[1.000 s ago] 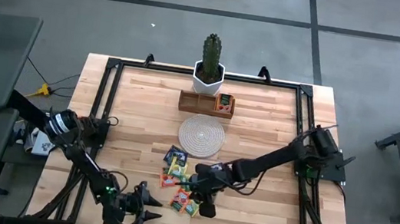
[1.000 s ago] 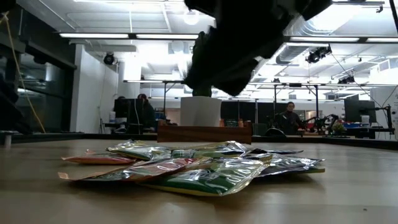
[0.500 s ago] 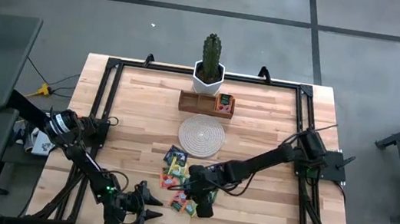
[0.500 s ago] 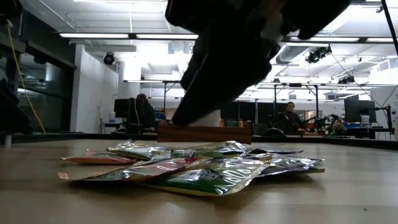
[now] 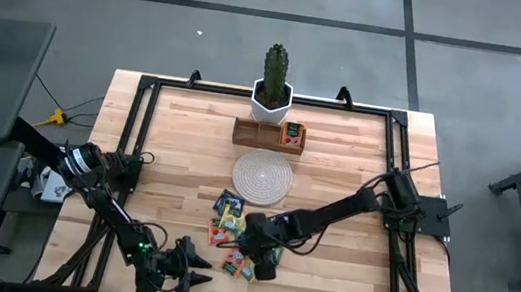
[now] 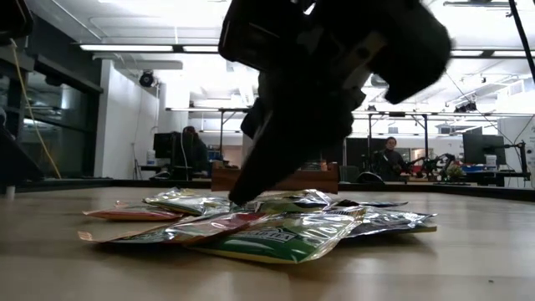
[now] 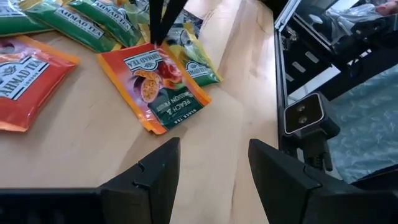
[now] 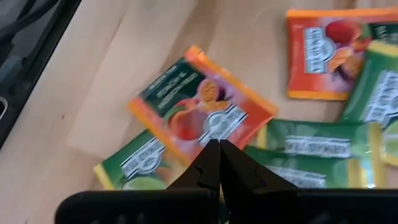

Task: Pick & Place Tea
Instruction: Put the orange tea bag into the right section of the wooden organizer

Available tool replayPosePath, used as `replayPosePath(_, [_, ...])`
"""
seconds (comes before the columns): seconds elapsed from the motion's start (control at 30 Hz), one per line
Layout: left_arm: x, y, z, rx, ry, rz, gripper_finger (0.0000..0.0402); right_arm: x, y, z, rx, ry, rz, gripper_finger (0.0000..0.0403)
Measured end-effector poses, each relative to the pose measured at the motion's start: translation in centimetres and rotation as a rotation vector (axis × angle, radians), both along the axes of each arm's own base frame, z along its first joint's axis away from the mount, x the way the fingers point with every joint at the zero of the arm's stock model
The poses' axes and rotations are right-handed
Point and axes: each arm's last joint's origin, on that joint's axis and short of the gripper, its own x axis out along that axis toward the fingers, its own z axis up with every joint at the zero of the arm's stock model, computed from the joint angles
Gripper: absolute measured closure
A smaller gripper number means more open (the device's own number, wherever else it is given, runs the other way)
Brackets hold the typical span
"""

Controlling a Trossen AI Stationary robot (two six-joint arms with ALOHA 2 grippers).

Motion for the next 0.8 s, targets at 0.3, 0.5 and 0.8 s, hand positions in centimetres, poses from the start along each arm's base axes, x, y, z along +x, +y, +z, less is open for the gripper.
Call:
replayPosePath(0.3, [1.2, 1.0, -0.3, -0.054, 0.063, -0.002, 0.0214, 0.0, 0.1, 0.0, 0.000, -0.002, 0.005, 0.0403])
replayPosePath(0.5, [1.9, 1.7, -0.4, -0.074, 0.097, -0.025, 0.0214, 0.0, 0.4, -0.3, 0.001, -0.005, 0.010, 0.0403])
replayPosePath(0.8, [2.0, 1.7, -0.5, -0.092, 0.118, -0.040, 0.0214, 0.5, 0.9, -3.0, 0.081, 0.049, -0.056, 0.0403])
